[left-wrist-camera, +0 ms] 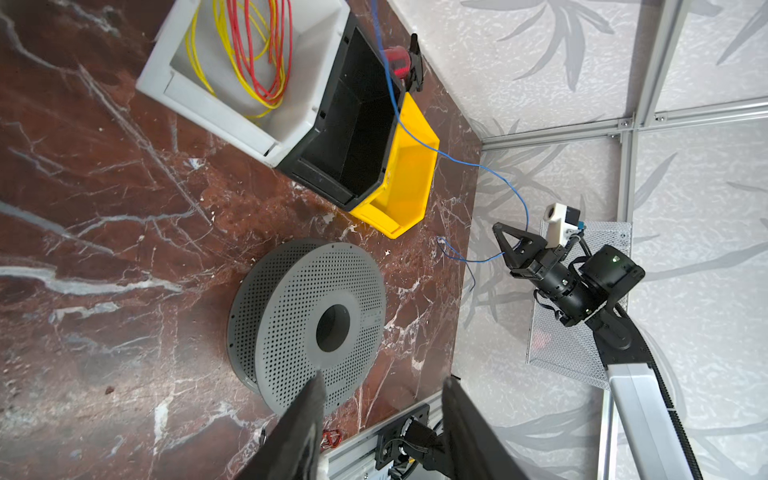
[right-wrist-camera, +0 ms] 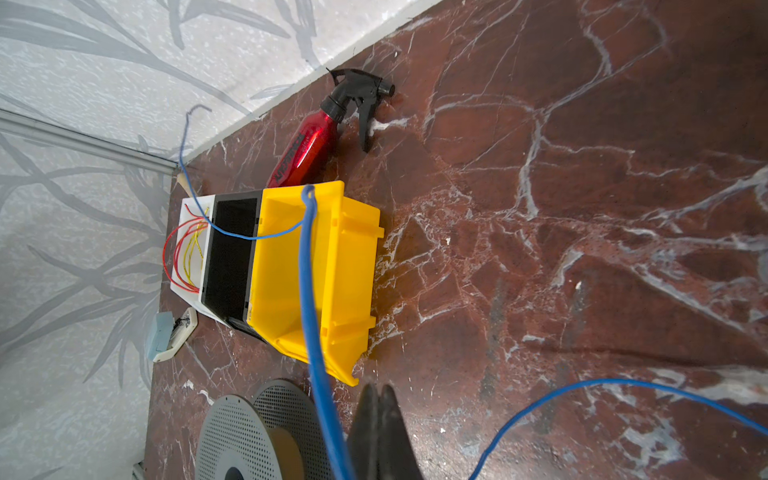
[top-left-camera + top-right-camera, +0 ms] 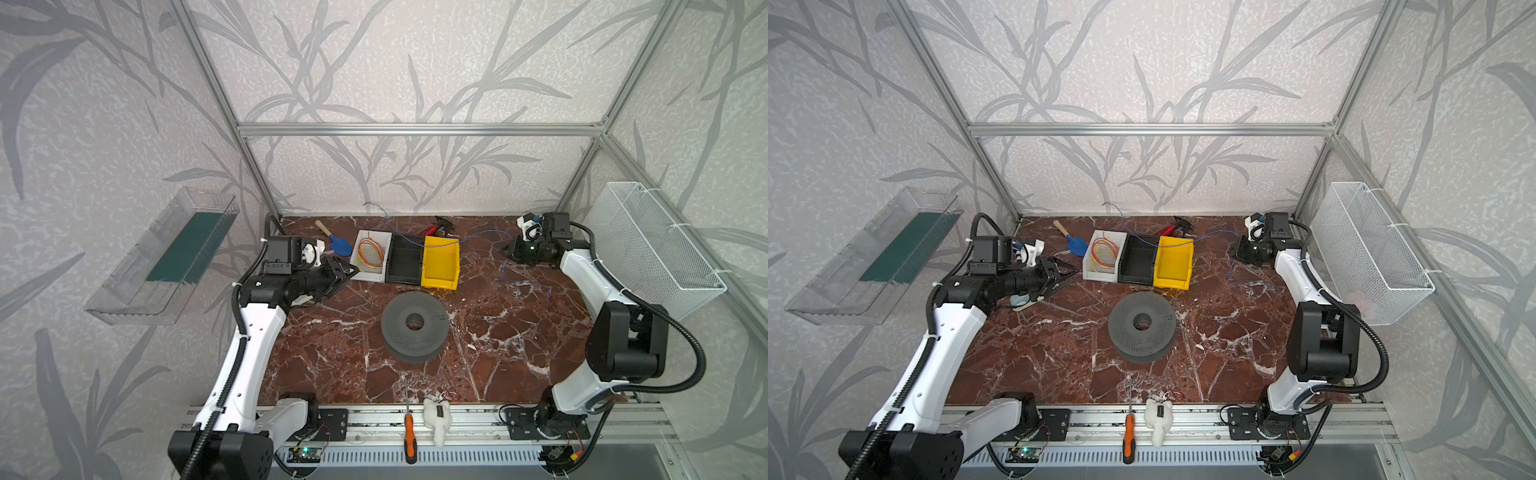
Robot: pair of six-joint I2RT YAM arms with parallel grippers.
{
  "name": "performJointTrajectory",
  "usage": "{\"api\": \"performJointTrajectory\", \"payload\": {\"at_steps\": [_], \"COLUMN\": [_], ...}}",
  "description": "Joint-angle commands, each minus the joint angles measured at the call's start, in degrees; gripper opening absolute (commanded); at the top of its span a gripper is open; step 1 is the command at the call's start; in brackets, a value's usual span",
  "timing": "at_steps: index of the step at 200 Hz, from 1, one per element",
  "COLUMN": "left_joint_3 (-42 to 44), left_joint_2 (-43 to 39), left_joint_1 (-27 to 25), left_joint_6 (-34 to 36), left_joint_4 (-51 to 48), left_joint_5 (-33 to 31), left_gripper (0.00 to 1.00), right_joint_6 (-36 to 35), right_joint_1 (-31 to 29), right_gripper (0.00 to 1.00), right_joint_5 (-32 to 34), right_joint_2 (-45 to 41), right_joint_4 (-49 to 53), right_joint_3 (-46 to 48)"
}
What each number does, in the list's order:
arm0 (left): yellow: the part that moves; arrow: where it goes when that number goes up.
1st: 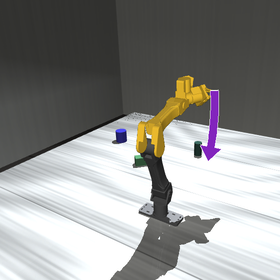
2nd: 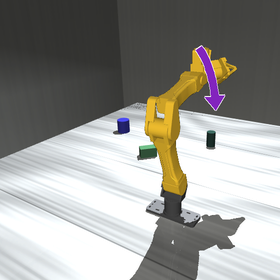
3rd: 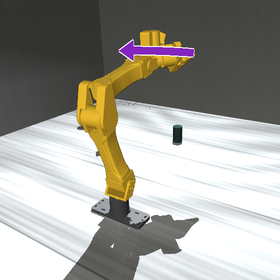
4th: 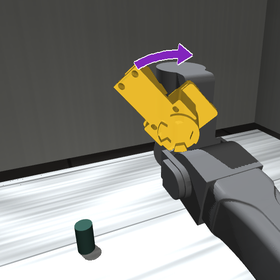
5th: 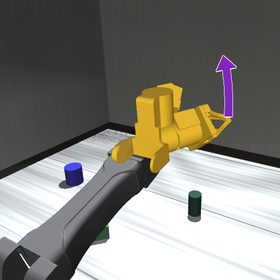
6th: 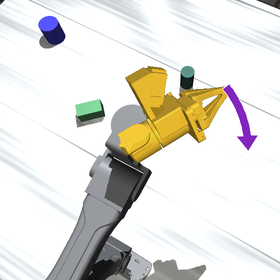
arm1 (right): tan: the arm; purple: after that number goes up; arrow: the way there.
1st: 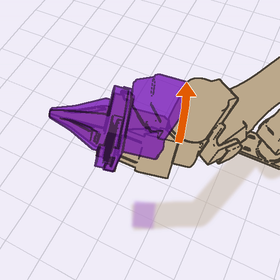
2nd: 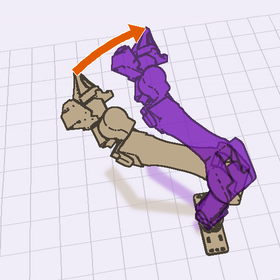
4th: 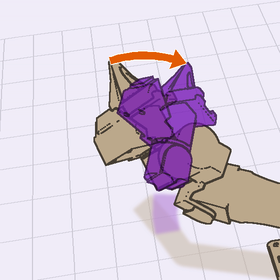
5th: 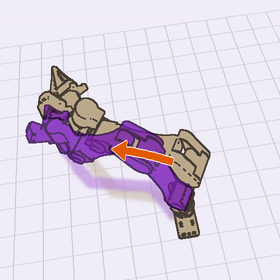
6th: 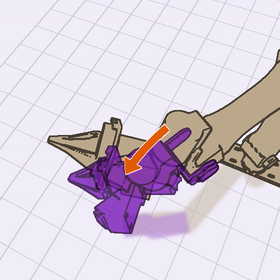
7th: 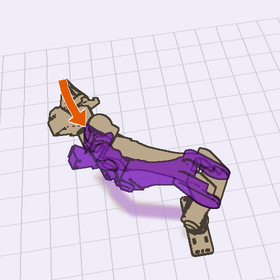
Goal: Wrap the cables
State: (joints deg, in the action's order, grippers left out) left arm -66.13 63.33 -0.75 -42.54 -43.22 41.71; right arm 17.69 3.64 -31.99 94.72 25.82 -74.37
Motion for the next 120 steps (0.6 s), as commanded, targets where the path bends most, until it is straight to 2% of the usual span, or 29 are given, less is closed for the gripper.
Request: {"api": "performJointTrajectory", "payload": {"at_steps": [1, 19, 31, 41, 61, 91, 120], "left_joint_3": [-1.06, -1.11, 1.12, 3.06, 2.01, -6.2, -7.55], "left_joint_2": [-0.28, -0.53, -1.07, -1.28, 0.56, 7.14, 9.99], "left_joint_1": [-0.31, -0.36, -1.01, -2.39, -7.87, -19.31, -28.12], "left_joint_6": [-0.4, -0.71, -3.8, -6.66, -7.72, -3.26, -8.16], "left_joint_4": [1.8, 6.05, 14.77, 22.99, 31.26, 28.88, 36.86], "left_joint_5": [-2.61, -3.66, -2.04, -1.3, -1.69, -4.4, -10.22], "left_gripper": [0.57, 0.65, 0.67, 0.68, 0.7, 0.71, 0.7], "right_joint_6": [-4.56, -6.43, -6.06, -5.46, -4.12, -3.76, -3.34], "right_joint_1": [-0.26, -0.3, -0.68, -1.52, -3.51, -5.79, -10.71], "right_gripper": [0.0, 0.0, 0.0, 0.0, 0.0, 0.0, 0.0], "right_joint_5": [-0.84, -6.97, -12.88, -15.26, -14.32, -16.1, -14.61], "right_joint_2": [-1.74, -3.34, -5.59, -8.07, -12.75, -15.52, -18.84], "right_joint_4": [3.22, 4.2, 2.6, 1.34, -0.72, 0.66, -0.76], "right_joint_3": [0.73, 0.67, 1.44, 1.68, 0.65, -4.27, -3.35]}}
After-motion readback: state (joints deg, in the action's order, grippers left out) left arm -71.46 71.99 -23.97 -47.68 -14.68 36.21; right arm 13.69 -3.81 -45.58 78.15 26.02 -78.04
